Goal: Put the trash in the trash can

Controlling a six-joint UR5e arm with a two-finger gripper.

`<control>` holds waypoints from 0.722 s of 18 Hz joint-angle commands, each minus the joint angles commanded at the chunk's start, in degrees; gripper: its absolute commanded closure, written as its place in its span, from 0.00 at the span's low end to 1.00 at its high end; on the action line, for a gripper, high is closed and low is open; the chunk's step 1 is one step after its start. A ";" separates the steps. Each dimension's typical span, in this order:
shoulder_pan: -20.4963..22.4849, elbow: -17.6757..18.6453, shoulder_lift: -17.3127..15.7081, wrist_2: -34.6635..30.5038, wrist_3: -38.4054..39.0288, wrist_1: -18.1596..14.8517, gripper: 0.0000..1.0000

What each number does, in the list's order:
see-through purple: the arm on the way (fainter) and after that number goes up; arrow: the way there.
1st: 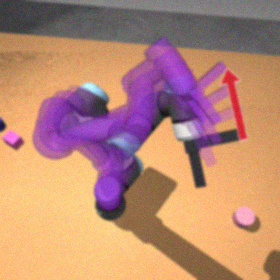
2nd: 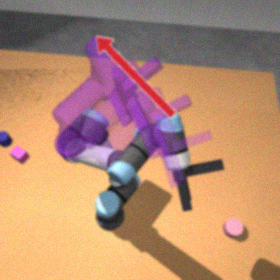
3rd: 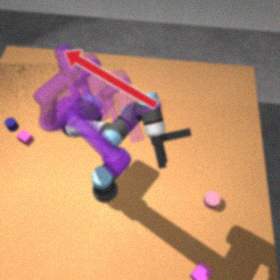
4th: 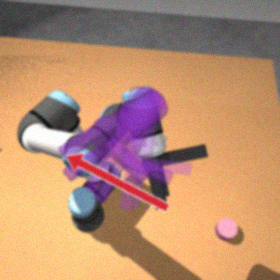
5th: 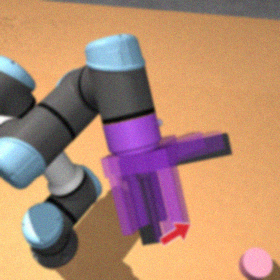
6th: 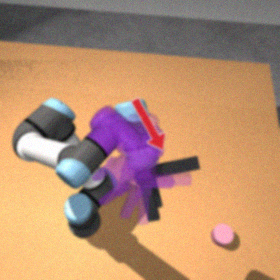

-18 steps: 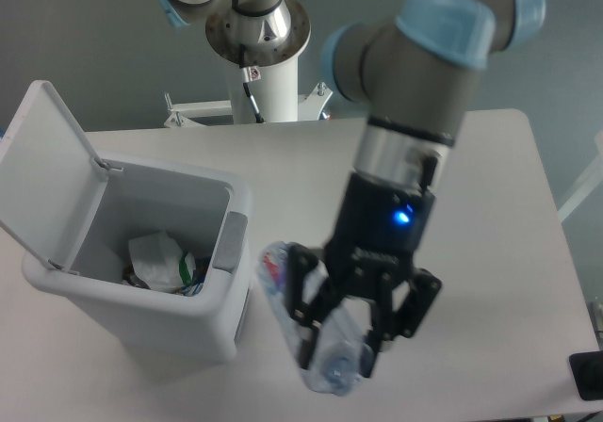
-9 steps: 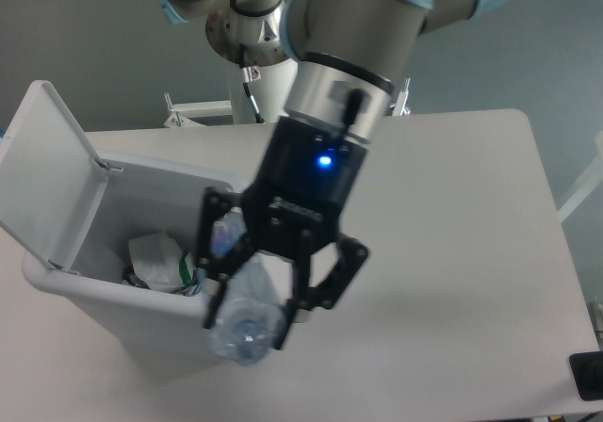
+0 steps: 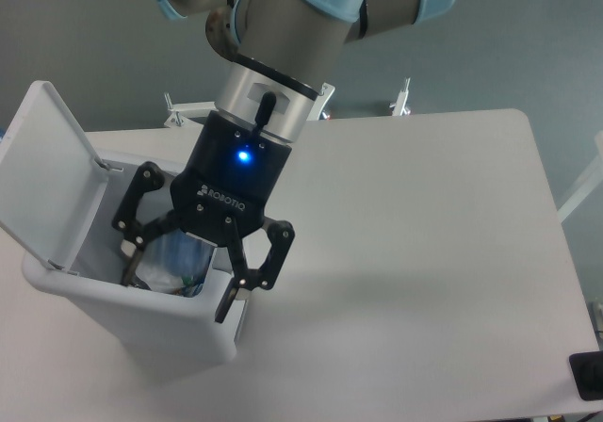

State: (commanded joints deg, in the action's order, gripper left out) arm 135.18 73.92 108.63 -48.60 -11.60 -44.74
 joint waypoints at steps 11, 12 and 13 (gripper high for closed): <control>13.17 5.61 3.08 -5.43 -12.72 -0.26 0.00; 14.31 7.19 2.90 -8.06 -15.35 -0.35 0.00; 15.28 9.12 2.64 -11.39 -17.90 -0.35 0.00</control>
State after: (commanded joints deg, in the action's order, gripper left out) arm 150.46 83.04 111.27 -60.00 -29.51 -45.09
